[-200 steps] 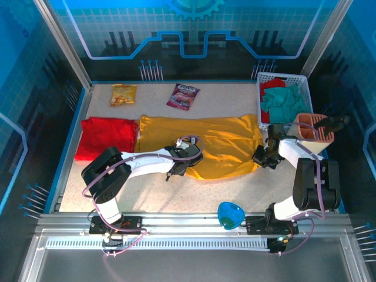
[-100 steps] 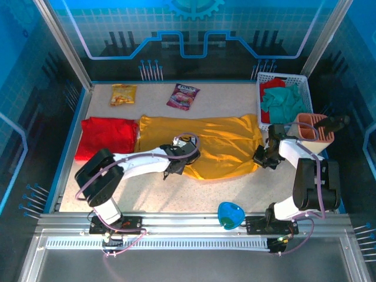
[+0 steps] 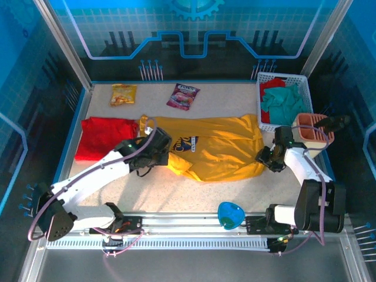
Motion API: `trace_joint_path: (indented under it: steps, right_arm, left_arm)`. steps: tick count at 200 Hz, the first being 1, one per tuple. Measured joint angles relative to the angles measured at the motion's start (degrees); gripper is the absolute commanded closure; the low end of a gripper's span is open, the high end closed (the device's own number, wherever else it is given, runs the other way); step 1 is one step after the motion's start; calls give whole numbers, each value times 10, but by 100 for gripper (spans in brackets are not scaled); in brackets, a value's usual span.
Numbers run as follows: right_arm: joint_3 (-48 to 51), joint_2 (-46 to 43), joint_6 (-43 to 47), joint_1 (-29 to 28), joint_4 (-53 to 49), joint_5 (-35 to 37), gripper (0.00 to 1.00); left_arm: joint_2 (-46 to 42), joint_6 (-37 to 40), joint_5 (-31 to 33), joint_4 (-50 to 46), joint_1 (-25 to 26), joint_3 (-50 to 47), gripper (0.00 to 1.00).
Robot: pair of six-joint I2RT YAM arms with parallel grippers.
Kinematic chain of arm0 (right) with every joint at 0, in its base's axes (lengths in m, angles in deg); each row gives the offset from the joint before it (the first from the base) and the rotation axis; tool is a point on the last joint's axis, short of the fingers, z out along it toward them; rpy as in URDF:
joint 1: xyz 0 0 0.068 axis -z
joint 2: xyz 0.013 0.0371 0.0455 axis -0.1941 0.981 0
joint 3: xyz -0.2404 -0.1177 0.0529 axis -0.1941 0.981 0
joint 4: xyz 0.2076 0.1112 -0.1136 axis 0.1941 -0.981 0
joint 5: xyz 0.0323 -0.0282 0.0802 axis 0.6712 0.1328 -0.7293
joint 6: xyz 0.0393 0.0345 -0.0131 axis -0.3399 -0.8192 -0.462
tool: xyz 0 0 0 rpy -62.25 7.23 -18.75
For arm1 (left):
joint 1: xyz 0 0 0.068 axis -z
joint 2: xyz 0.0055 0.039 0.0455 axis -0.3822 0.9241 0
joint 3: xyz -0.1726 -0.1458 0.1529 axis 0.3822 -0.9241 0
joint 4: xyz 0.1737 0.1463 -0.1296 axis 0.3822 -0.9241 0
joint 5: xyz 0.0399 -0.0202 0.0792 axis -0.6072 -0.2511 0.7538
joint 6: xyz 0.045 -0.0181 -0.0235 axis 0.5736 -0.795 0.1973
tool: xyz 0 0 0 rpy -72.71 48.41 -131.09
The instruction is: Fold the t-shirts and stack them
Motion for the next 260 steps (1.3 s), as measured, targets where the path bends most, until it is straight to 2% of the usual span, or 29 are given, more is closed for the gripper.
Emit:
trace_joint_path:
  steps: [14,36,56,77,90,139,180,216,260]
  right_arm:
    - [17,-10,-3,5,-1,4,62]
    - [28,-10,-4,8,-5,4,62]
    - [28,-7,-4,9,-5,5,52]
    - [28,-6,-6,10,-6,5,34]
    - [28,-6,-4,10,-9,6,32]
    - [29,-50,-20,13,-51,15,44]
    - [38,-108,-56,14,-88,38,45]
    - [62,-101,-76,14,-101,37,49]
    - [91,-103,-97,13,-104,36,50]
  left_arm:
    - [-16,0,-11,-1,-23,0,100]
    - [-25,1,-21,-1,-51,0,100]
    - [-25,2,-30,-1,-68,0,100]
    - [-25,3,-35,-1,-87,3,100]
    - [-24,2,-38,1,-98,7,100]
    - [7,0,-59,32,-127,18,100]
    - [30,0,-78,63,-165,30,100]
    - [53,1,-104,91,-196,45,100]
    - [57,1,-117,103,-207,48,100]
